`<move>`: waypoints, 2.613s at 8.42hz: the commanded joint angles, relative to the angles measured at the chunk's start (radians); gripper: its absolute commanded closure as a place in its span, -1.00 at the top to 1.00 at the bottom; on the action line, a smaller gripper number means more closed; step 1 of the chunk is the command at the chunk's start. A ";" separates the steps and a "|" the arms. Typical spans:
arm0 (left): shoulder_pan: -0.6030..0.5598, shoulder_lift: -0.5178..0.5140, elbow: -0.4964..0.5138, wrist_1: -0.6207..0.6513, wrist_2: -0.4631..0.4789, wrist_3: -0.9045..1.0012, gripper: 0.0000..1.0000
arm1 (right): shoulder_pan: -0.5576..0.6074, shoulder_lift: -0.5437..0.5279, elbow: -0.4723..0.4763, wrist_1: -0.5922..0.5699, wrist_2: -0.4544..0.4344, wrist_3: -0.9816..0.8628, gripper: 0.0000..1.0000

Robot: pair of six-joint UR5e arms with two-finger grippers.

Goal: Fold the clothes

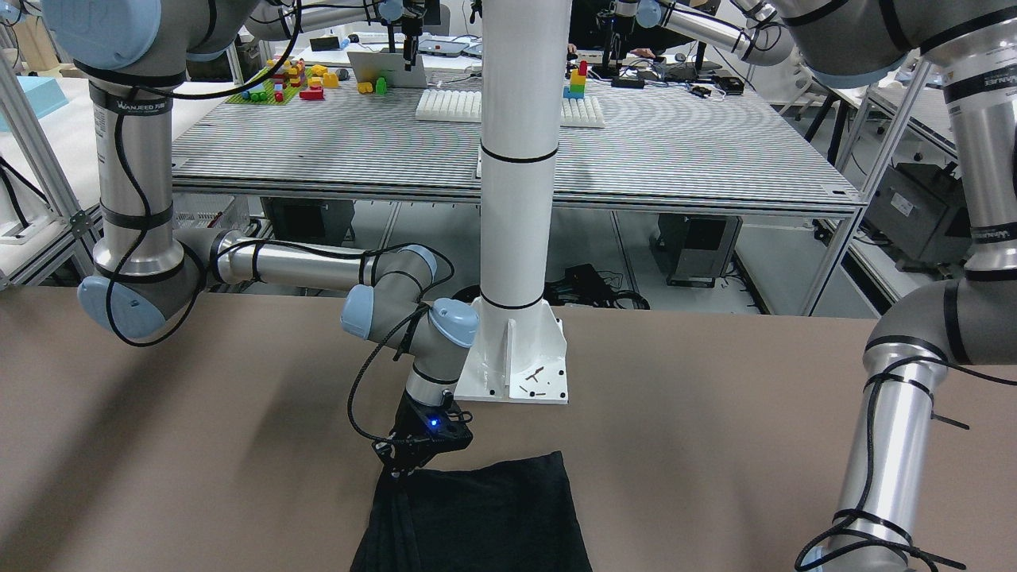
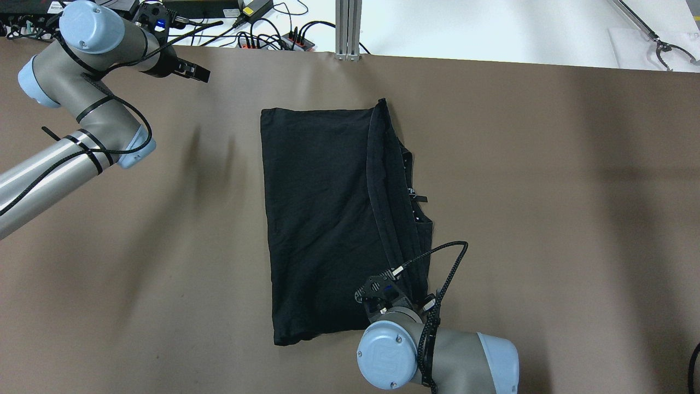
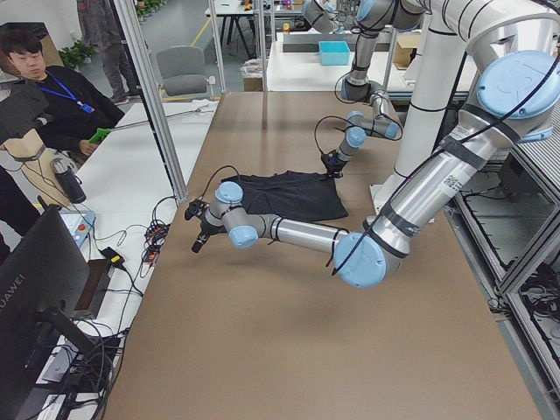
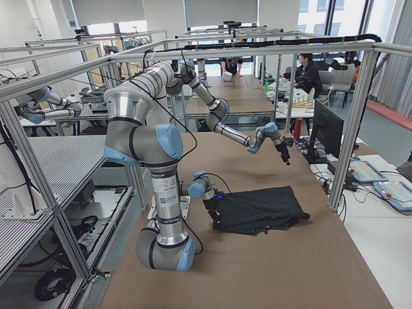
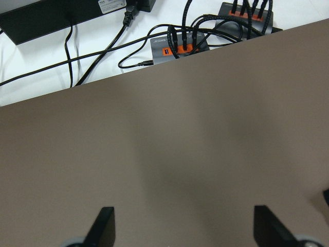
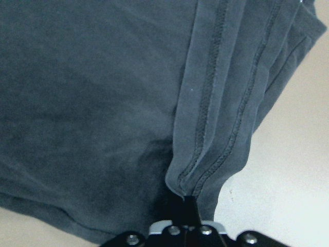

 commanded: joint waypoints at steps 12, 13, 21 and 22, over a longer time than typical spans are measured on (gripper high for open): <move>0.006 -0.001 0.001 -0.002 0.000 -0.020 0.90 | -0.008 -0.141 0.209 0.001 -0.092 0.431 0.87; 0.006 0.000 0.000 -0.002 0.000 -0.020 0.90 | 0.035 -0.096 0.176 0.001 -0.092 0.362 0.87; 0.006 -0.001 0.001 -0.002 0.000 -0.018 0.89 | 0.051 -0.065 -0.033 0.068 -0.092 0.234 0.87; 0.006 -0.001 0.001 -0.002 0.000 -0.018 0.90 | 0.054 -0.065 -0.038 0.072 -0.092 0.231 0.87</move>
